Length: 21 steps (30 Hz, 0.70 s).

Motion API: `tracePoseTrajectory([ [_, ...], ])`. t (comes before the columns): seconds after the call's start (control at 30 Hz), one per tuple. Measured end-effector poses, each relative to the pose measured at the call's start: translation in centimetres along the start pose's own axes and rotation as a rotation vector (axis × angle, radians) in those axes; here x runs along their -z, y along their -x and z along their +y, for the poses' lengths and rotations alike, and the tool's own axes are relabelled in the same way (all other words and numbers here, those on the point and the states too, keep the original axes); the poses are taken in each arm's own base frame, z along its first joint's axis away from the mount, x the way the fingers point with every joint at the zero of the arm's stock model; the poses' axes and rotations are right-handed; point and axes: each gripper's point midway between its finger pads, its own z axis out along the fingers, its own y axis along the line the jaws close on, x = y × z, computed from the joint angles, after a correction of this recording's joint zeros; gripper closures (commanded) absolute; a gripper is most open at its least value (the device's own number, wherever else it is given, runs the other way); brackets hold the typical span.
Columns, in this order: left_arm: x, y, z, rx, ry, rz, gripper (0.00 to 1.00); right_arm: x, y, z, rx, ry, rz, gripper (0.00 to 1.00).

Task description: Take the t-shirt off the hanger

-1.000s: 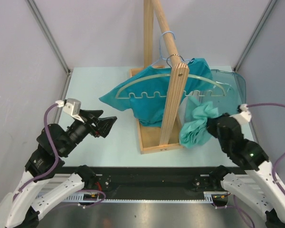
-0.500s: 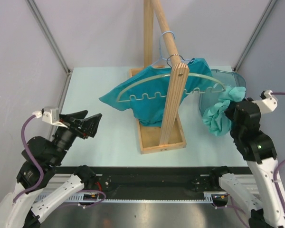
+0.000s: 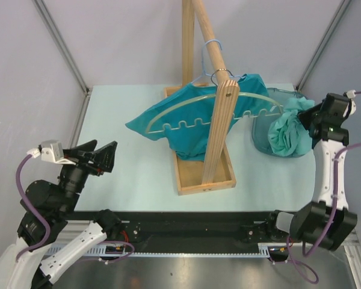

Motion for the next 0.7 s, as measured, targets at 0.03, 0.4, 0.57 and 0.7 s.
tracePoseTrajectory([
  [0.03,-0.1,-0.1,0.0,-0.003,0.002,0.003,0.15,-0.9,-0.4,0.0,0.0,0.002,0.026,0.87],
  [0.4,-2.7,-1.5,-2.0,-0.041,-0.036,0.101,0.11,-7.0,-8.4,-3.6,0.074,-0.118,0.358,0.0],
  [0.57,-3.7,2.2,-5.0,-0.014,-0.102,0.085,0.11,-5.2,-10.4,-3.4,0.156,-0.146,0.402,0.0],
  [0.7,-5.7,5.7,-7.8,-0.001,-0.147,0.073,0.11,-2.6,-10.3,-2.2,0.173,-0.095,0.377,0.0],
])
